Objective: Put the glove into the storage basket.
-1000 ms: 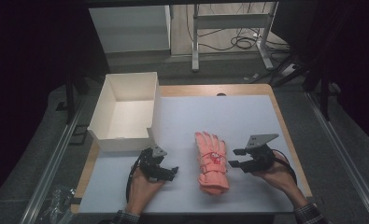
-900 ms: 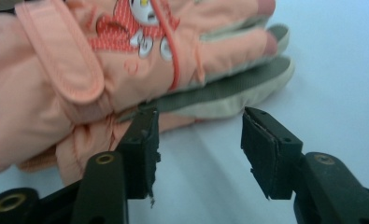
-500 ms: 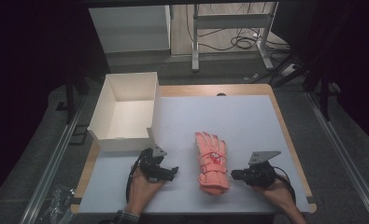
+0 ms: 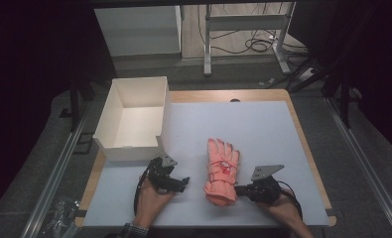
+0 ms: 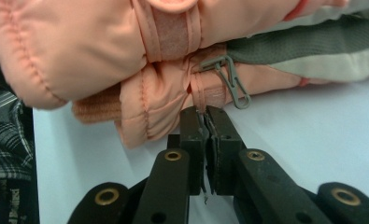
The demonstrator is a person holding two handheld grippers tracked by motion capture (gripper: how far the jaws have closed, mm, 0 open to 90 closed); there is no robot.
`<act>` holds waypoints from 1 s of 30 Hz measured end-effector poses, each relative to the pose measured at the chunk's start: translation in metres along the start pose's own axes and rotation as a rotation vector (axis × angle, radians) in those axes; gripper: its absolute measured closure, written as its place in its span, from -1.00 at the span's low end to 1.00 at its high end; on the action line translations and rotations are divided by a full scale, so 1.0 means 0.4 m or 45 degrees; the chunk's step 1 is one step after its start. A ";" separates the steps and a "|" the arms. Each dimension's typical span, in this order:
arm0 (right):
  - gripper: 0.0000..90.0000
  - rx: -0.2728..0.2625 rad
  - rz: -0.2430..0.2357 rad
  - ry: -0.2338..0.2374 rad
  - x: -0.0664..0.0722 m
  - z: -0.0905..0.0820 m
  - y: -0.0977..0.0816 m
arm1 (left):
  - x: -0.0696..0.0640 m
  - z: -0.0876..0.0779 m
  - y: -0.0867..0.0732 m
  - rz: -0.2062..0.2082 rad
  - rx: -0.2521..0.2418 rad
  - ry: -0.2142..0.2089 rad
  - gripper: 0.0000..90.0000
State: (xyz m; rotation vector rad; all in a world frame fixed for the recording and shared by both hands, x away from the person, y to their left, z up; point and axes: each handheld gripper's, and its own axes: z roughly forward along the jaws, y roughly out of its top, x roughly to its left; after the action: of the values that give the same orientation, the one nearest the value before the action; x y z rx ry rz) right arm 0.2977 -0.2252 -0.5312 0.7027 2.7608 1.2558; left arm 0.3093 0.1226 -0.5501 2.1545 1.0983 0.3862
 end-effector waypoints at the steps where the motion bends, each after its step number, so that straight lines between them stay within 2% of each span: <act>1: 0.88 0.001 -0.005 -0.001 0.003 0.006 0.003 | 0.000 0.000 0.000 0.000 0.000 0.000 -1.00; 19: 0.85 -0.010 -0.042 -0.018 0.039 0.080 0.055 | 0.000 0.000 0.000 0.000 0.000 0.000 -1.00; 24: 0.83 -0.007 -0.052 -0.025 0.042 0.082 0.058 | 0.000 0.000 0.000 0.003 0.002 0.001 -1.00; 30: 0.76 -0.021 -0.052 -0.080 0.033 0.056 0.052 | -0.001 0.000 0.001 0.003 0.008 0.002 -1.00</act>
State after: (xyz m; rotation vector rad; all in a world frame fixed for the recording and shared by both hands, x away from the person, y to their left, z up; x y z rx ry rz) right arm 0.2985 -0.1920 -0.5293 0.6689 2.6971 1.2256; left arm 0.3095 0.1222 -0.5497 2.1613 1.0991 0.3858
